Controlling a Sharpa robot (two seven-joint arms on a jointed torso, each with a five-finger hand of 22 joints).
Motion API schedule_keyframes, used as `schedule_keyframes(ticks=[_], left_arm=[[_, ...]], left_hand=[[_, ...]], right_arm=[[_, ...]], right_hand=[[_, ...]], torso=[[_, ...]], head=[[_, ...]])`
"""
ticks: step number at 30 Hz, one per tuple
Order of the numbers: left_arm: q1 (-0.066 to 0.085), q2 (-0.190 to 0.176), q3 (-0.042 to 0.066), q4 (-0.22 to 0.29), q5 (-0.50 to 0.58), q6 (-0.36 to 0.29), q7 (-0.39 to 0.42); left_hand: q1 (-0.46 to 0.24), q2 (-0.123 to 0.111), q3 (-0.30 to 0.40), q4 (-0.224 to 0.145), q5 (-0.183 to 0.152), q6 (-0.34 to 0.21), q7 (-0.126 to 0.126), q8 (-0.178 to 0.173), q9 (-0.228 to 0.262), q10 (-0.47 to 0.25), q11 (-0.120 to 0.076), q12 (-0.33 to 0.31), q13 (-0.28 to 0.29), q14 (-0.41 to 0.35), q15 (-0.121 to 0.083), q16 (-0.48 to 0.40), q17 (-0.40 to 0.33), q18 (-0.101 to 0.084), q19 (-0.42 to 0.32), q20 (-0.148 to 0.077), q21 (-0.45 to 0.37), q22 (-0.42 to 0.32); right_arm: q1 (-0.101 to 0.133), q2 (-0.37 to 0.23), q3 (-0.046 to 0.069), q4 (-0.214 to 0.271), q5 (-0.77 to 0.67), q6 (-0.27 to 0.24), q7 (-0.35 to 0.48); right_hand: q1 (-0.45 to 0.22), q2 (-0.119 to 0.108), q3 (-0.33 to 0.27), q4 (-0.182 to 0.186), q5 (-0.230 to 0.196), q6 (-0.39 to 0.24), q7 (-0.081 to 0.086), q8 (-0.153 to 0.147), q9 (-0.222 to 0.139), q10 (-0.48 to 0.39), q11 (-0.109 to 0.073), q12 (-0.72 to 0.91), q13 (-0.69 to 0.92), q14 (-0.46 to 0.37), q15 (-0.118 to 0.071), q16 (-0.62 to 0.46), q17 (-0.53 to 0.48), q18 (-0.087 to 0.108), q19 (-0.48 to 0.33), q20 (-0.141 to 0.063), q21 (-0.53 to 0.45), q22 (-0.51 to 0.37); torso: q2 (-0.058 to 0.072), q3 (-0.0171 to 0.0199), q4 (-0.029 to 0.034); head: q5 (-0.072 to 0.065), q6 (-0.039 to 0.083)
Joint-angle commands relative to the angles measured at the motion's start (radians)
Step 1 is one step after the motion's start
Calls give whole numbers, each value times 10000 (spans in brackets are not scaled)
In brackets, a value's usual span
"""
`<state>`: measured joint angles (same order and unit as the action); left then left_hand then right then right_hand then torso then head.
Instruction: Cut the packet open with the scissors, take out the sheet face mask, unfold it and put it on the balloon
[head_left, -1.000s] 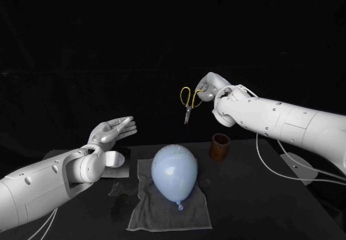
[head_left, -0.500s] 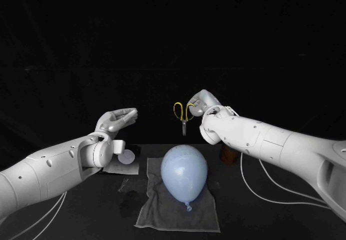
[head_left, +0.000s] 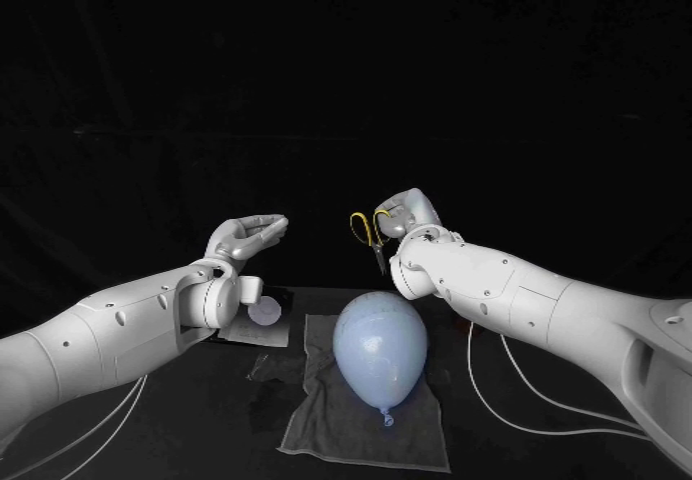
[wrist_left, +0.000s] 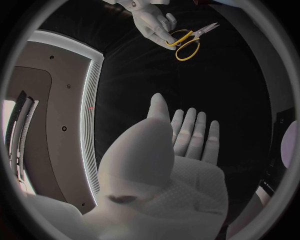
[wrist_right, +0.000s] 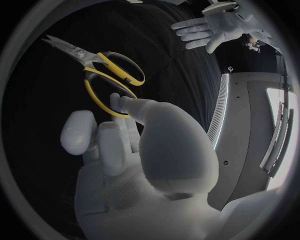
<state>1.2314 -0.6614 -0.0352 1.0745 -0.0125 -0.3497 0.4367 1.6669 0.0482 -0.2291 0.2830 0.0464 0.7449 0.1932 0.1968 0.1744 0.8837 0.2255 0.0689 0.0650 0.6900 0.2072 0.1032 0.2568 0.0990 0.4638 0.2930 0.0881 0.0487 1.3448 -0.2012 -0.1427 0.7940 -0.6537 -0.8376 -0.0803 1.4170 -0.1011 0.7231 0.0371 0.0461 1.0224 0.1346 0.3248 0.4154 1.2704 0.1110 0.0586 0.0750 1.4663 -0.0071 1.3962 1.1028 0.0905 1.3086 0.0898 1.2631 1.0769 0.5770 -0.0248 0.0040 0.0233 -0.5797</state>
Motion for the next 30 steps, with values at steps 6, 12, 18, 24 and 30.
schedule_keyframes(ticks=[6,12,18,24,30], left_arm=[[39,214,-29,-90,-407,343,-343],[31,499,-132,-348,-735,931,-597],[-8,1029,-222,-861,-593,1576,-902],[-43,1602,-274,-1498,-432,1940,-1101],[-85,2264,-373,-2226,-711,1819,-1287]], left_hand=[[-80,-65,-110,1,21,-69,576,28,2,52,42,7,-3,-148,32,-105,-85,-108,-245,-1,-102,-35],[-16,-117,-146,-45,23,-147,525,4,2,20,50,-27,-10,-372,62,-201,-192,-154,-463,1,-169,-55],[-165,-316,-359,21,21,-1326,26,-414,-220,-484,-43,-69,-24,-779,86,-391,-412,-172,-466,-7,-200,-43],[-301,-628,-120,66,18,-2837,-243,-910,-543,-2076,-508,-127,-82,-1248,28,-492,-638,-38,-830,-34,-325,-80],[-422,-915,438,83,19,-3137,309,-974,-574,-2751,-246,-144,-103,-1642,-73,-512,-817,277,-1150,-38,-422,-97]], right_arm=[[-59,130,20,97,1570,76,696],[-69,134,41,212,1800,273,883],[-66,129,99,409,2148,221,1288],[-62,136,150,577,2306,221,1513],[-61,173,182,628,2381,223,1620]], right_hand=[[-62,94,79,-29,27,-112,5,34,24,536,-487,60,5,175,-90,-38,-72,122,-82,-18,-50,-63],[-96,99,91,-41,27,-126,13,33,36,526,-480,55,1,172,-86,-42,-79,126,-100,-16,-66,-85],[-109,101,92,-44,27,-129,15,34,41,524,-478,55,1,172,-84,-42,-80,127,-104,-15,-70,-89],[-116,104,94,-46,27,-131,15,35,44,523,-477,55,0,167,-83,-51,-102,127,-104,-15,-70,-89],[-116,104,94,-46,27,-131,15,35,44,523,-477,55,0,167,-83,-51,-102,127,-104,-15,-70,-89]], torso=[[-6,-6,-26],[6,18,-11],[11,14,-19],[11,11,-35],[17,12,-16]], head=[[82,63],[135,58],[211,51],[259,31],[274,45]])
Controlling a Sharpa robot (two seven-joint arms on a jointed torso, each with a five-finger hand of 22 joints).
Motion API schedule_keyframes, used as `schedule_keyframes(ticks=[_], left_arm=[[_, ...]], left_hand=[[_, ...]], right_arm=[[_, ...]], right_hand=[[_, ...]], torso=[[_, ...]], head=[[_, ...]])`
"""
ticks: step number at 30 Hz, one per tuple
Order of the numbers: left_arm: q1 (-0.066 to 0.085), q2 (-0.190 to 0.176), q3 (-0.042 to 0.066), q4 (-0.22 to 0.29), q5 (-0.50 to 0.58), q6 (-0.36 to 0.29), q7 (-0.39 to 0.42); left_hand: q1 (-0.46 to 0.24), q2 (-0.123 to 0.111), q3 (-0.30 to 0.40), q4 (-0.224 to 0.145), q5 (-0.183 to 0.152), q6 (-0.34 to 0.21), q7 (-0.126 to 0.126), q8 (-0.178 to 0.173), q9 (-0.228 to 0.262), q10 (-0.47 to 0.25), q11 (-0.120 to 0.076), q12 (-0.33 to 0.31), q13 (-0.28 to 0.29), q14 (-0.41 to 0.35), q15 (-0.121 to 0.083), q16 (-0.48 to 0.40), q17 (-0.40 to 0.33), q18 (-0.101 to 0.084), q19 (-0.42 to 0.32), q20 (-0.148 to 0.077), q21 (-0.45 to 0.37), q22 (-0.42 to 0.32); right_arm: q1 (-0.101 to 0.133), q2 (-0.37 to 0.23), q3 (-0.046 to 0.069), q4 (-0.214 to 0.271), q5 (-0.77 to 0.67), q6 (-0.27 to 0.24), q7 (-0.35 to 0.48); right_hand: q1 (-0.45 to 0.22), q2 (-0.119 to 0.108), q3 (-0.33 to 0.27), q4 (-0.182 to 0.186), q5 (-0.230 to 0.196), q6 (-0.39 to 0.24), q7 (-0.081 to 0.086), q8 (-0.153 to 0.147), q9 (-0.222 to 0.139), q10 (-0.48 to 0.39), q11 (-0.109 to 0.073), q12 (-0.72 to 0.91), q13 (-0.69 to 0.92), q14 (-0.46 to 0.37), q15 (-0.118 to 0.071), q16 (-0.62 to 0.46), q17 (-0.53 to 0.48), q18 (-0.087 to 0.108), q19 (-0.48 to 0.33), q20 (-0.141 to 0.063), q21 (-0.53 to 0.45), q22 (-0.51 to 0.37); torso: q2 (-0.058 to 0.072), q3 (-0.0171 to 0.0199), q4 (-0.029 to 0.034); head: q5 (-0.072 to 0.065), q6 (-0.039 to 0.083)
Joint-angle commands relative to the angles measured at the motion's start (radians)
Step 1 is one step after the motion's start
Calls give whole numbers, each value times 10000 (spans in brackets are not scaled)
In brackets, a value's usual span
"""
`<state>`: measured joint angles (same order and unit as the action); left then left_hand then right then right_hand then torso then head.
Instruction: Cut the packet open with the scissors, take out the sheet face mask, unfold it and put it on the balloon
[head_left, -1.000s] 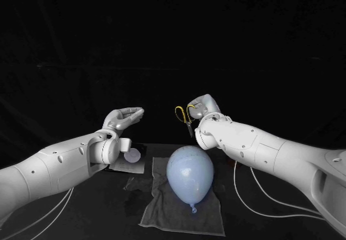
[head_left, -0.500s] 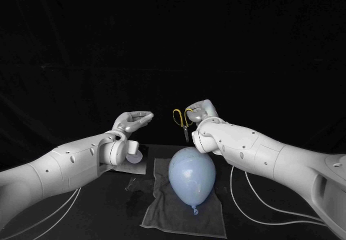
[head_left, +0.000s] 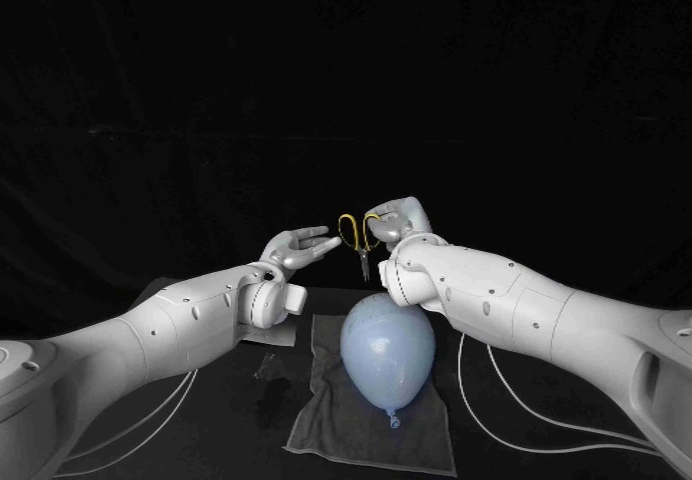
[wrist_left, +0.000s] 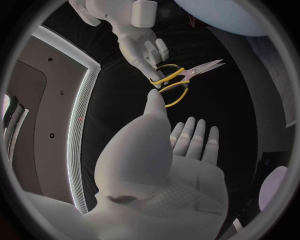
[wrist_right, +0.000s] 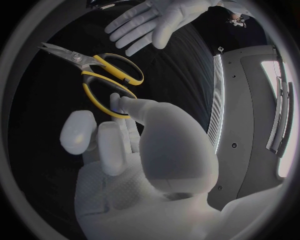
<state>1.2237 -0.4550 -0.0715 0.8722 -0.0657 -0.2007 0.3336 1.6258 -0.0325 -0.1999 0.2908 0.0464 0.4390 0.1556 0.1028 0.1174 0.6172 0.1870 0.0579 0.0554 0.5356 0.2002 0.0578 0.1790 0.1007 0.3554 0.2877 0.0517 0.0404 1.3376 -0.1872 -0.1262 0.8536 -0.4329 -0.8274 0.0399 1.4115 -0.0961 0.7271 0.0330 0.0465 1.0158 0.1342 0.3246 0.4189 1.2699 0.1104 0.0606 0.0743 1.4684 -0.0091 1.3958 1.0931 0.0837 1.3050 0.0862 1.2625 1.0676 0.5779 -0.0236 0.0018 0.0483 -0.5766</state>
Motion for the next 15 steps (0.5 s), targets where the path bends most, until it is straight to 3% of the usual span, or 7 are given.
schedule_keyframes(ticks=[1,3,11,15], left_arm=[[-18,299,-22,-297,-202,299,-297],[-31,422,-33,-409,-226,270,-344],[-59,802,-53,-698,-238,523,-471],[-62,888,-54,-683,-212,1046,-522]], left_hand=[[-40,-169,243,8,19,-139,759,-45,-11,-140,183,-32,-7,-229,9,-74,-89,309,-102,23,-67,-16],[-63,-202,329,9,18,-227,820,-67,-27,-191,231,-30,-7,-307,10,-80,-120,344,-203,26,-86,-26],[-94,-261,429,9,18,-312,879,-87,-40,-248,263,-29,-8,-396,-3,-86,-156,390,-273,21,-102,-32],[-81,-188,555,-10,16,-5,765,33,64,68,140,50,29,-169,-117,-22,-110,471,-306,38,-108,-31]], right_arm=[[12,39,21,40,178,118,430],[12,46,27,53,184,116,444],[14,74,72,145,194,114,494],[15,86,92,151,194,108,500]], right_hand=[[-61,53,55,-5,24,-65,19,36,9,528,-472,34,7,147,-64,-48,-5,195,-69,21,-64,5],[-61,53,55,-5,24,-65,19,36,9,528,-472,34,7,147,-64,-48,-5,195,-69,21,-64,5],[-78,63,61,-11,23,-69,19,38,17,527,-471,34,6,147,-61,-46,0,197,-76,22,-71,-5],[-78,63,61,-11,23,-69,19,38,17,527,-471,34,6,147,-61,-46,0,197,-76,22,-71,-5]], torso=[[6,-1,-7],[10,-3,-25],[5,9,13],[-3,-12,8]], head=[[34,14],[38,12],[23,-29],[3,-25]])
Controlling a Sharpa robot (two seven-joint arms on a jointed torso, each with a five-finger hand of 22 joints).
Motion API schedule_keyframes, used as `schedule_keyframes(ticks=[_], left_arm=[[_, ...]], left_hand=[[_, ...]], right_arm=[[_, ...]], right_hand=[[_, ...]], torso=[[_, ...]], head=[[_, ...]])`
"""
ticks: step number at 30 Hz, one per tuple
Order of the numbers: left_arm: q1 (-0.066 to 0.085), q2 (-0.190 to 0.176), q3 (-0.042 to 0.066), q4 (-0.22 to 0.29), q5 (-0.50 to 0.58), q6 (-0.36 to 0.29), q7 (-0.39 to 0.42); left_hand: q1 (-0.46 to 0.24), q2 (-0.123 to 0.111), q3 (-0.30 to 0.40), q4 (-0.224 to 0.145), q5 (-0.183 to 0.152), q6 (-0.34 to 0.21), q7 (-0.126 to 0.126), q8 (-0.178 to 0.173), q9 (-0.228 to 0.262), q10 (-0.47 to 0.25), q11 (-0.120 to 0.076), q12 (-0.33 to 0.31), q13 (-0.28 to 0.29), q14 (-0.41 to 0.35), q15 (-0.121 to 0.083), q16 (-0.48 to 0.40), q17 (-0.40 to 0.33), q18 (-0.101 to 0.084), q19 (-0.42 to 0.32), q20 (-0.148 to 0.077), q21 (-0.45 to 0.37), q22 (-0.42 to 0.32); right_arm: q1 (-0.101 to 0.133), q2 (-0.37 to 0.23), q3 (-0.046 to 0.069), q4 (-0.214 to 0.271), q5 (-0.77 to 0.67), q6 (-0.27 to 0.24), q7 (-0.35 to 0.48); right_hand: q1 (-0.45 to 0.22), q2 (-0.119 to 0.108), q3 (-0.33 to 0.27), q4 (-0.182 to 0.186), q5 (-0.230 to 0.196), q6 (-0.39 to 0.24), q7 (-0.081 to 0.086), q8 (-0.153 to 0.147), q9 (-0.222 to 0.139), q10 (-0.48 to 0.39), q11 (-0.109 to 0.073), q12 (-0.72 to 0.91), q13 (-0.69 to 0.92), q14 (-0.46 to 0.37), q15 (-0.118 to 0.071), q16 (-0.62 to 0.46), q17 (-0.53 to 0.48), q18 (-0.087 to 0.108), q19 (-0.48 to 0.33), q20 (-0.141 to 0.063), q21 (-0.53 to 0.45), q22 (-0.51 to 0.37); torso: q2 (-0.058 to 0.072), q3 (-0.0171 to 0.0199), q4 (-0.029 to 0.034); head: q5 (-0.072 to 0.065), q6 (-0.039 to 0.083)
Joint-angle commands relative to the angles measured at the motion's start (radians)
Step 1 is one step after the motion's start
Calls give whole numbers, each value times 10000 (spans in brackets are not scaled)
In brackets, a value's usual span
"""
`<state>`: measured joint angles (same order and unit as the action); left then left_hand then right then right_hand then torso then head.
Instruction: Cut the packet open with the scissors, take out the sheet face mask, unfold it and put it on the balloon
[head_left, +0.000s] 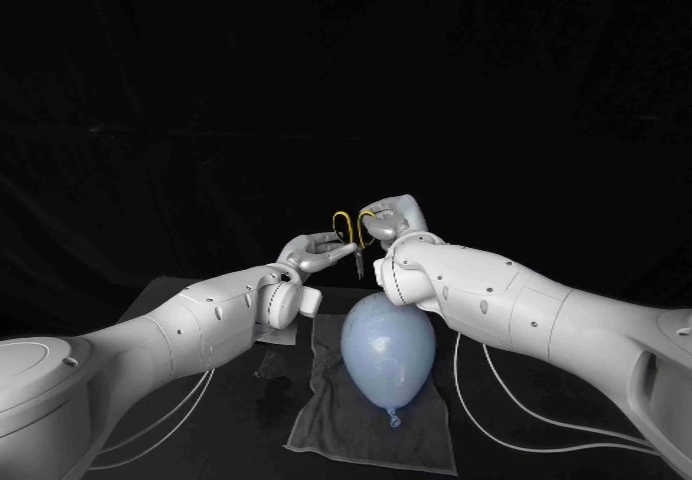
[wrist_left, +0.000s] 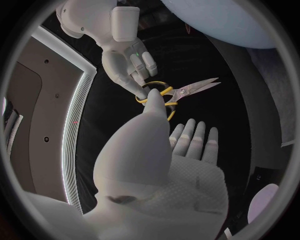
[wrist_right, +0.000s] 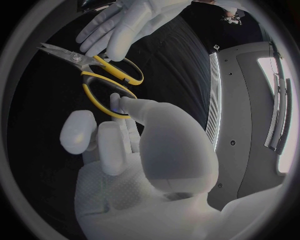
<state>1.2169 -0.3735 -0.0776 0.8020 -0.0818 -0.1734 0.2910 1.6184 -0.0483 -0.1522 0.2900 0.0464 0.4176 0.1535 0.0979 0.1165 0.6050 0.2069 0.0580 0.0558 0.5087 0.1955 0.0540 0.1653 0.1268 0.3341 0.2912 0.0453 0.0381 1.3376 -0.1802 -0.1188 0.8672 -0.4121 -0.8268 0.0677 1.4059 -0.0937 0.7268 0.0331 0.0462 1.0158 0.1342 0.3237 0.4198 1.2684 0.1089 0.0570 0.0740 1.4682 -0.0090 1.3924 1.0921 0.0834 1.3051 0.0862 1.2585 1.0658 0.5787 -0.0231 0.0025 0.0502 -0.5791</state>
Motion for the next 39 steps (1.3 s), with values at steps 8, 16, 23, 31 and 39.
schedule_keyframes(ticks=[8,16,23,31,39], left_arm=[[4,199,6,10,130,1567,-29],[3,324,8,-150,488,1702,-21],[2,350,11,-199,750,1636,-63],[-29,381,11,-291,928,1368,-196],[-142,407,8,-473,957,1237,-256]], left_hand=[[277,360,-44,-86,13,2074,397,856,623,2044,-449,368,124,587,-372,116,101,151,-263,-14,-66,-20],[562,681,-227,-101,15,2724,374,1135,814,2517,-457,321,100,1326,-437,265,247,470,231,-27,33,43],[722,966,-289,-87,16,2909,420,1210,867,2694,-392,244,92,1863,-409,373,353,573,773,-39,156,103],[857,1072,-387,-102,16,2713,474,1132,816,2696,-353,122,79,1505,-353,256,227,560,628,-38,126,69],[942,1025,-832,-113,13,1851,241,804,610,1197,-605,-37,0,274,-340,-49,-134,549,-115,-51,-61,-12]], right_arm=[[15,28,38,62,-10,114,241],[15,9,63,177,18,89,273],[15,0,100,287,262,24,337],[15,-58,148,433,412,-1,381],[16,-159,229,649,591,-6,452]], right_hand=[[-34,46,70,-22,26,-73,19,49,16,541,-456,71,8,149,-62,-12,9,202,-83,23,-37,6],[-44,48,73,-30,26,-75,19,51,22,541,-456,71,8,147,-62,-15,-1,204,-90,24,-45,-6],[-48,50,74,-32,26,-75,19,52,24,542,-456,72,8,144,-61,-22,-18,204,-90,24,-44,-4],[-57,54,78,-39,26,-77,18,53,30,543,-456,73,8,139,-61,-32,-45,207,-96,25,-51,-14],[-65,59,83,-46,26,-79,18,55,35,543,-456,73,8,138,-61,-35,-53,214,-117,25,-74,-50]], torso=[[-10,-13,3],[1,-9,1],[1,-6,-7],[-2,-16,-3],[7,-24,16]], head=[[0,-20],[-1,-40],[-22,-64],[-58,-42],[-54,-35]])
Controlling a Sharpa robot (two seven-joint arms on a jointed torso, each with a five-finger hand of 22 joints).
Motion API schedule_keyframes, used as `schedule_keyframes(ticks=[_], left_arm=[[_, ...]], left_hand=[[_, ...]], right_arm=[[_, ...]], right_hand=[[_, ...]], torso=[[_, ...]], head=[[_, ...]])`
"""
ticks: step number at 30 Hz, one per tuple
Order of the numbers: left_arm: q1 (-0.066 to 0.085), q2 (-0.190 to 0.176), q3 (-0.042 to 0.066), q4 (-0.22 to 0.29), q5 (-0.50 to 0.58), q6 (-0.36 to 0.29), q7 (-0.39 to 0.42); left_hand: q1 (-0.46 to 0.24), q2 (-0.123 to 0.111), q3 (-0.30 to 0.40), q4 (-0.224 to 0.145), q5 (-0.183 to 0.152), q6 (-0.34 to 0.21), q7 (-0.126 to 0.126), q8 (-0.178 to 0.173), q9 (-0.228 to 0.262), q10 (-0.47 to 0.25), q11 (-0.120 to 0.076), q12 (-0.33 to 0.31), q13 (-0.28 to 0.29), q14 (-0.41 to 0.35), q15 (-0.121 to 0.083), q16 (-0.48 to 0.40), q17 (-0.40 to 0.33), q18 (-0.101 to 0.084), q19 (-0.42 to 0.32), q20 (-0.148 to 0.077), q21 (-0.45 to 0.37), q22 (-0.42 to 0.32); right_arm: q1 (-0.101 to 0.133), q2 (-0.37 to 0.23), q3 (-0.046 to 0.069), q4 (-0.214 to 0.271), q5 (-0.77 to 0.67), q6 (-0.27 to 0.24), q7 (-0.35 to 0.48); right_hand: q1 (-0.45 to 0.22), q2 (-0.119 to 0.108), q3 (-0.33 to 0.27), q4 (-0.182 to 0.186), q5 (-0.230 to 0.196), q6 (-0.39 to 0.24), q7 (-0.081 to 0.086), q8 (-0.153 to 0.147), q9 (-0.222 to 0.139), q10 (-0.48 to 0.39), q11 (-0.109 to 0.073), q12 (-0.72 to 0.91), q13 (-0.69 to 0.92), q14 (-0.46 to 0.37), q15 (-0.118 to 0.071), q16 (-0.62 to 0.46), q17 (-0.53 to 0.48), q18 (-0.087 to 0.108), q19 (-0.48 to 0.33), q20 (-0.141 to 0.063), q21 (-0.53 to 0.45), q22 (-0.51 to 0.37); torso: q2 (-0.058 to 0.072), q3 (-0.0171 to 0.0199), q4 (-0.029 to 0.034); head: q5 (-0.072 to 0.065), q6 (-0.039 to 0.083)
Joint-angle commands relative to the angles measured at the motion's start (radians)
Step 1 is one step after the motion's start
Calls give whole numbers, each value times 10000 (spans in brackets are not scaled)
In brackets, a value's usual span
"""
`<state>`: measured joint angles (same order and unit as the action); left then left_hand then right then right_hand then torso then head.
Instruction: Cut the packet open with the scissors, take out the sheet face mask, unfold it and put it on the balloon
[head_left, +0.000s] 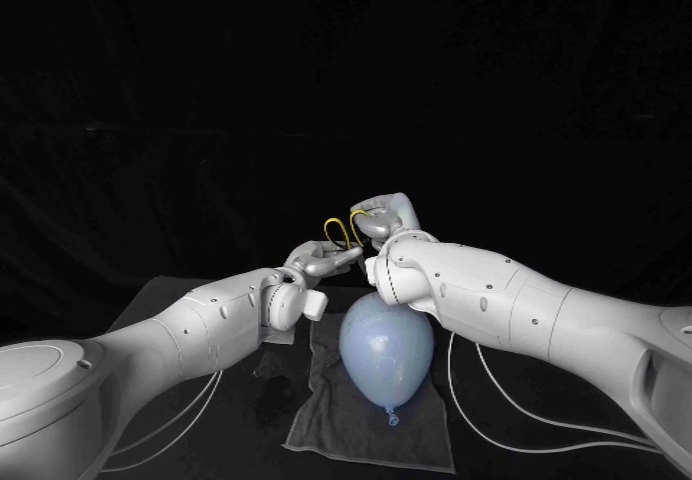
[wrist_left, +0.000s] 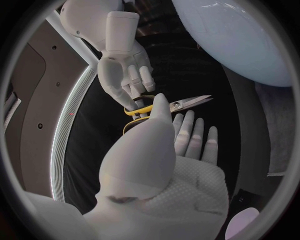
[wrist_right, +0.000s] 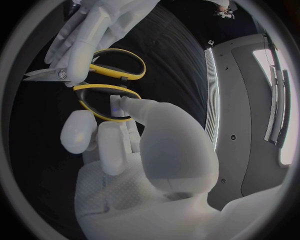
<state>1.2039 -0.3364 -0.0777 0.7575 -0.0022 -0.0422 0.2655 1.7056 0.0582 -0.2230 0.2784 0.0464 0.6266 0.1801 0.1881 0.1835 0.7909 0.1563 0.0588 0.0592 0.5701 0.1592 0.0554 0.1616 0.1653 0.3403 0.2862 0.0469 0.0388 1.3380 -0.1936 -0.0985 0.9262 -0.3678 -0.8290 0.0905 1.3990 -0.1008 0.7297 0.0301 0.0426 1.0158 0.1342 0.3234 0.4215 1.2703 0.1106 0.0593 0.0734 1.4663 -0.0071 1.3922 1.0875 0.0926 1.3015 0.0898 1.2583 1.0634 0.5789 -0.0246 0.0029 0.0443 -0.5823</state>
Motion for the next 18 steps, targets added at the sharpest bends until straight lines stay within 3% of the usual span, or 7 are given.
schedule_keyframes(ticks=[1,4,6,18], left_arm=[[-23,35,9,-43,162,-83,26],[-44,39,8,-62,158,-106,127],[-57,53,8,-66,145,-83,181],[-81,179,11,-65,55,208,237]], left_hand=[[74,-37,-162,2,16,-306,-58,-123,-74,-843,-138,-52,-38,-448,32,-68,-127,163,-228,-1,-86,-22],[121,-41,-336,-22,14,-712,-274,-271,-168,-1837,-399,-99,-84,-875,60,-83,-245,163,-536,-27,-125,-47],[159,-16,-401,-38,14,-752,-357,-285,-170,-1964,-495,-93,-81,-1088,23,-94,-302,166,-670,-54,-138,-57],[321,173,-507,-103,15,-67,-411,-17,34,-1338,-525,3,-17,-950,-74,-24,-272,185,-757,-114,-125,-52]], right_arm=[[12,-35,37,70,207,18,235],[12,-48,57,80,355,37,253],[12,-47,68,87,430,66,265],[13,0,82,71,508,155,276]], right_hand=[[2,132,54,-17,62,-79,18,58,18,524,-473,50,13,157,-80,-32,-6,127,-95,-11,-88,-50],[-2,134,56,-20,62,-81,19,58,20,522,-473,49,13,159,-80,-28,4,127,-94,-11,-86,-46],[-2,134,56,-20,62,-81,19,58,20,522,-473,49,13,159,-80,-28,4,127,-94,-11,-86,-46],[-9,139,61,-26,62,-85,19,58,25,519,-472,48,12,156,-80,-34,-8,125,-89,-10,-80,-36]], torso=[[1,-10,11],[-1,-16,14],[1,-18,16],[1,-14,2]], head=[[13,-5],[37,-20],[42,-18],[89,-24]])
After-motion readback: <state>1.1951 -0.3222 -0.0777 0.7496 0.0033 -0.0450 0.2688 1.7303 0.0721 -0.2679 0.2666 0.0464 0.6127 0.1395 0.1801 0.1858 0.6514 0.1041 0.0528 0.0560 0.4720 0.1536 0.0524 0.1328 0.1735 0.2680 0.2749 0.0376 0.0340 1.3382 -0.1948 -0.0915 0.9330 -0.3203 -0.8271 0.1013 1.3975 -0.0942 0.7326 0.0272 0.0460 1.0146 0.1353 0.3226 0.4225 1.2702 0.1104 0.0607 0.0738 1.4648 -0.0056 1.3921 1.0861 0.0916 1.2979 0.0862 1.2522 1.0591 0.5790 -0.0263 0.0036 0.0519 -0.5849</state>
